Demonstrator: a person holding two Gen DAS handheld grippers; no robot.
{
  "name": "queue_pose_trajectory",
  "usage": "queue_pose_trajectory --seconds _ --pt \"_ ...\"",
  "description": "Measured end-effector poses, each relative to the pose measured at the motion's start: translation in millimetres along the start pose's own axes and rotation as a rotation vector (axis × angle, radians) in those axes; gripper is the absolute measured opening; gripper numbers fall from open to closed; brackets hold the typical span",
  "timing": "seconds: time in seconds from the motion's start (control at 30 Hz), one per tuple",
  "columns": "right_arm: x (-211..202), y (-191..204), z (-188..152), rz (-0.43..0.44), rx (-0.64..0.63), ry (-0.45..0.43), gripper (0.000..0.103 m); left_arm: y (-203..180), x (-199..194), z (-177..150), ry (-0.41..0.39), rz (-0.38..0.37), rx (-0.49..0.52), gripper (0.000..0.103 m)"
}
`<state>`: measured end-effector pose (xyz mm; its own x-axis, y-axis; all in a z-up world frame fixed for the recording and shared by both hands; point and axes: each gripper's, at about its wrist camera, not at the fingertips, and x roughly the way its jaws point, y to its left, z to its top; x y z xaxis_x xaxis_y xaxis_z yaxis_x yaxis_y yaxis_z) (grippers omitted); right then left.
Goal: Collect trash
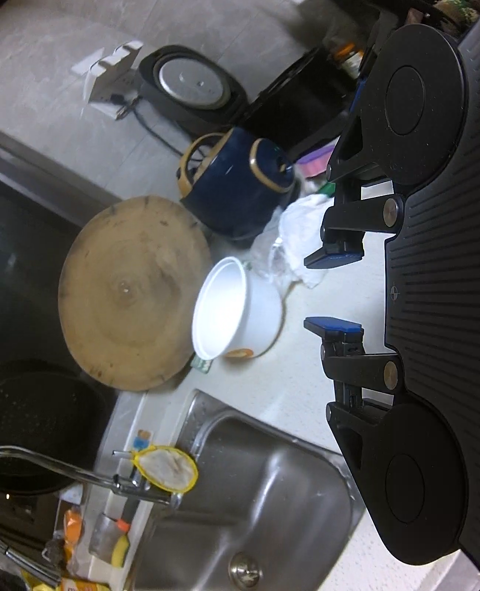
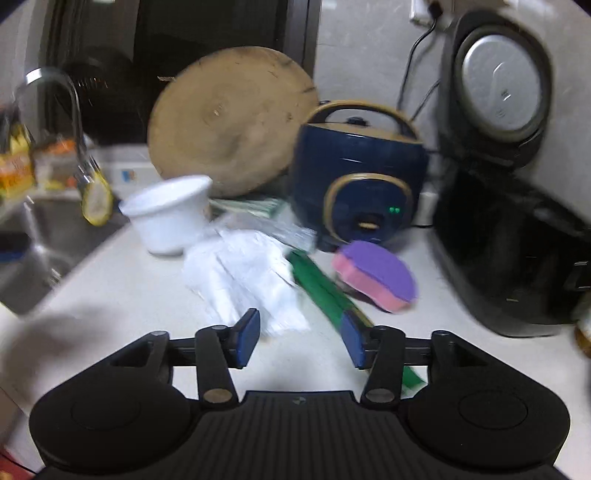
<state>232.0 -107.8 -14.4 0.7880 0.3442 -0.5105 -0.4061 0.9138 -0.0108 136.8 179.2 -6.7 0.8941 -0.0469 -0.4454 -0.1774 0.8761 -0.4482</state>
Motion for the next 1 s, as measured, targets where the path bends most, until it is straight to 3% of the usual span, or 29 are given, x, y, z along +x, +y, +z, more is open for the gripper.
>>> queue_pose_trajectory --seconds 0.13,0.23,0.37,0.5,0.63,0.77,0.87,1.0 --pt "38.7 16.3 38.0 0.113 0.026 0.008 0.054 -2.6 13.0 -1.2 0.028 0.108 0.000 0.032" --pt "76.8 38.0 67.4 0.102 0.044 -0.015 0.054 -2.8 23.8 -5.6 0.074 0.232 0.015 0.032" --pt "125.9 64.7 99.6 0.143 0.075 0.001 0.054 1.2 28.6 -11.6 0.102 0.273 -0.010 0.032" --pt "160.4 93.9 115.0 0.201 0.020 0.024 0.054 2.1 25.5 -14.5 0.101 0.326 -0.007 0.032" --pt "185.6 113.0 109.7 0.203 -0.024 0.096 0.055 3.3 22.2 -16.0 0.114 0.345 -0.005 0.032" --pt "190.9 107.8 92.6 0.189 -0.044 0.149 0.055 3.6 19.1 -18.1 0.131 0.338 0.003 0.032" --pt "182.3 95.9 76.0 0.227 -0.063 0.194 0.050 3.1 19.1 -19.8 0.143 0.320 0.013 0.032" --pt "156.3 85.7 48.7 0.164 -0.150 0.172 0.050 -1.5 21.4 -22.0 0.160 0.280 0.033 0.032"
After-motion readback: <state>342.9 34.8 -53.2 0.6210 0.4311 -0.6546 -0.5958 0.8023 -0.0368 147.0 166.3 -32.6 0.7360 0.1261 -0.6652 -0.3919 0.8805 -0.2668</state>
